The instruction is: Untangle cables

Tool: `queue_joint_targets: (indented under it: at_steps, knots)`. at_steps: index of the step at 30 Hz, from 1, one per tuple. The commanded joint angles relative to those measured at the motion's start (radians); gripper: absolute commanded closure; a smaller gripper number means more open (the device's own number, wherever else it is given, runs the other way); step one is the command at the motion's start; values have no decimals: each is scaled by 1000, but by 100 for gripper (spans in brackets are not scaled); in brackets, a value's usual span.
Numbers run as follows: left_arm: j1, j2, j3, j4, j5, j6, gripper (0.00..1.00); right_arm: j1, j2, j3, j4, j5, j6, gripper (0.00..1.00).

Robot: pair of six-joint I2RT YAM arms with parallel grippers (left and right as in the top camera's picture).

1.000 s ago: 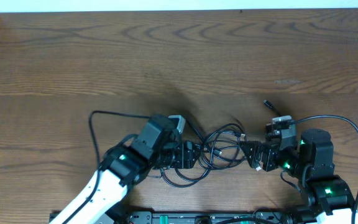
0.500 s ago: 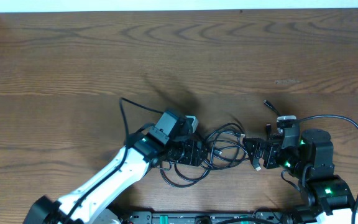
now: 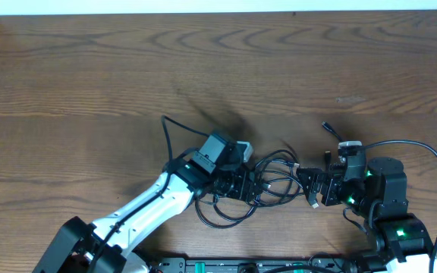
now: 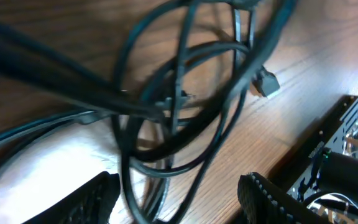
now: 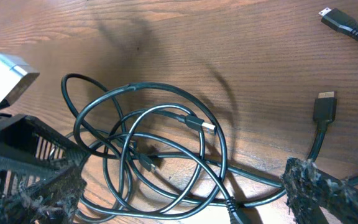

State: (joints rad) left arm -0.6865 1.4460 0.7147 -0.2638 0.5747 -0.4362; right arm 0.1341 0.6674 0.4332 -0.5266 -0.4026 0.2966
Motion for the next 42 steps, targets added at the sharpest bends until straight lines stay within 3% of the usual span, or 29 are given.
queue_joint_targets:
  at_steps: [1, 5, 8, 9, 12, 19, 30, 42]
  knots:
    - [-27, 18, 9, 5, -11, 17, 35, -2, -2, 16, -1, 8, 2, 1]
    - [-51, 46, 9, 7, -83, -16, 36, -2, -2, 16, -1, 8, 2, 1]
    - [-61, 64, 9, 16, -86, -34, 43, -2, -2, 16, -2, 8, 2, 1]
    - [-61, 66, 9, 20, -86, -34, 52, -2, -2, 16, -2, 8, 2, 1]
    - [-62, 65, 10, 27, -86, -33, 92, -2, -2, 16, -2, 8, 2, 1]
    - [-62, -19, 10, 35, -90, 29, 93, -2, -2, 17, -1, -86, -60, 1]
    - [-62, -518, 11, 35, -97, 326, 93, -2, -2, 47, 66, -369, -137, 1]
    - [-62, -861, 11, 123, -164, 346, 92, -2, -3, 133, 150, -523, -133, 1]
